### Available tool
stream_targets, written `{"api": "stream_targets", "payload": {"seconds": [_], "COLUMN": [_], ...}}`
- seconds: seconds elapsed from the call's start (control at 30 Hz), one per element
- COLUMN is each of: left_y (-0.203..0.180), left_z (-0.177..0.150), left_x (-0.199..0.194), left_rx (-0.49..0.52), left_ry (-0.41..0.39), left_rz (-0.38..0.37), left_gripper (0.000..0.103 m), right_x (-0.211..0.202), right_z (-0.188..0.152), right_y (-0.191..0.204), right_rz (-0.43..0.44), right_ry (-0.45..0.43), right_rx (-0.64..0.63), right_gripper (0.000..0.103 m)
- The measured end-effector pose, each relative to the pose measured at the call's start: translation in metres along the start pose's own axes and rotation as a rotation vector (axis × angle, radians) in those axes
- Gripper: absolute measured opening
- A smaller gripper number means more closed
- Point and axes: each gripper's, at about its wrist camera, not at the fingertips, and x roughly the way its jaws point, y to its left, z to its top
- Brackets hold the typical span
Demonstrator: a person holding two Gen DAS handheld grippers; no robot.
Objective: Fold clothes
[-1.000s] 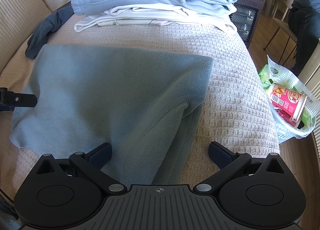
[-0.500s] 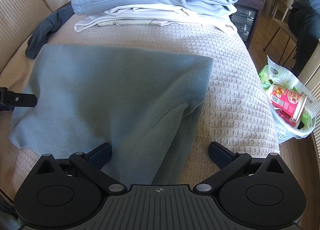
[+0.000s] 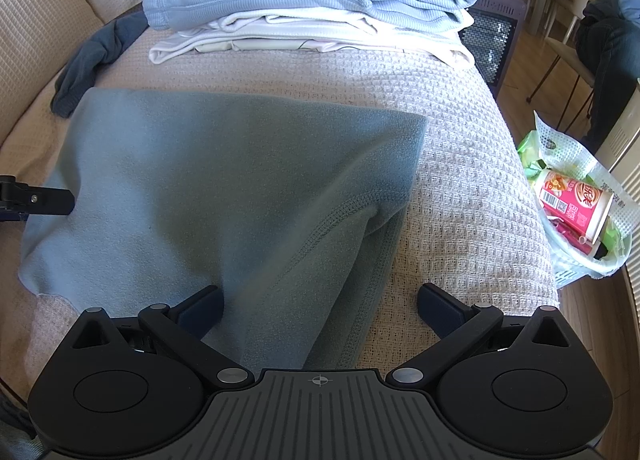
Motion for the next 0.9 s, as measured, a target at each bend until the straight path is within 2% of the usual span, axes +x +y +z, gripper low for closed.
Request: {"api": "stream_targets", "payload": {"seconds": [0.9], "left_y": [-0.0035], "left_z": [-0.0026], "left_x": [0.0], "left_rx": [0.006], "left_ry": [0.001], "left_rz": [0.006], "left_gripper": [0.098], "right_x": [0.0004], "right_z": [-0.0006], "right_y": [-0.0001], "right_rz": [-0.004], "right_ry": [-0.003], "right_rx": [-0.001], "right_gripper": [0.103]}}
